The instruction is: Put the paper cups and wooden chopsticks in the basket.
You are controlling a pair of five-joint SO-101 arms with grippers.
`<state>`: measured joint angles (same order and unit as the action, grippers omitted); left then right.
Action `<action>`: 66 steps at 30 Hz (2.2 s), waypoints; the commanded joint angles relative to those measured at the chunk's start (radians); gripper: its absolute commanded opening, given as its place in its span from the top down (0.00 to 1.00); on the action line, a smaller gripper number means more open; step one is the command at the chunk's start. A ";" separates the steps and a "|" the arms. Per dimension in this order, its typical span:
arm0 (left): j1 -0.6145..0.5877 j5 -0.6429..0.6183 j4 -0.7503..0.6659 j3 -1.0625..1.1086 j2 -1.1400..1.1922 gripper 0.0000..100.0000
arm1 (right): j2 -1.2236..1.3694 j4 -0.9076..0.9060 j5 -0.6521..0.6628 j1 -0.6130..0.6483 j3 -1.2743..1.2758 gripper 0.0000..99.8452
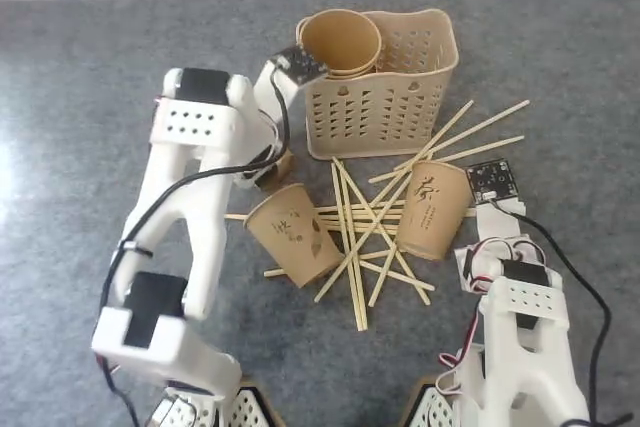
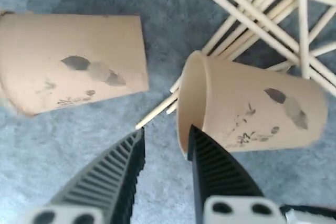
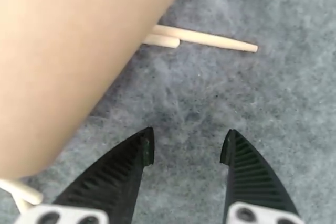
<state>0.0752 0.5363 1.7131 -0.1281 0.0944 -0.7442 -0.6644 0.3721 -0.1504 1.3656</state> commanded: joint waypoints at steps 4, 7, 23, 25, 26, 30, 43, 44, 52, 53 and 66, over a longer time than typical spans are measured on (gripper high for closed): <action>0.031 0.008 0.025 0.028 -0.069 0.87 | -0.021 0.016 -0.003 0.008 -0.005 0.78; 0.031 0.008 -0.032 0.096 -0.034 0.87 | -0.021 0.016 -0.003 0.008 -0.005 0.78; 0.147 0.006 -0.138 0.314 0.044 0.88 | -0.021 0.016 0.011 0.033 -0.002 0.78; 0.186 -0.021 -0.138 0.315 0.038 0.88 | -0.021 0.016 0.037 0.035 0.003 0.78; 0.204 -0.040 -0.138 0.315 0.034 0.88 | -0.021 0.016 0.043 0.035 0.006 0.78; 0.278 -0.048 -0.112 0.335 0.014 0.88 | -0.021 0.016 0.043 0.035 0.006 0.78; 0.423 0.006 0.043 0.395 -0.170 0.88 | -0.021 0.016 0.044 0.035 0.005 0.78; 0.440 0.008 0.043 0.409 -0.183 0.88 | -0.021 0.016 0.044 0.035 0.005 0.78; 0.298 0.021 0.043 0.278 -0.298 0.88 | -0.021 0.016 0.044 0.035 0.005 0.78; 0.245 0.023 0.043 0.240 -0.331 0.87 | -0.021 0.016 0.044 0.035 0.005 0.78; -0.336 -0.183 0.041 0.308 -0.588 0.88 | -0.021 0.016 0.044 0.035 0.005 0.78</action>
<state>-0.1795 0.4289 1.7269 0.1573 -0.4304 -0.7442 -0.6644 0.4058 -0.1243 1.3748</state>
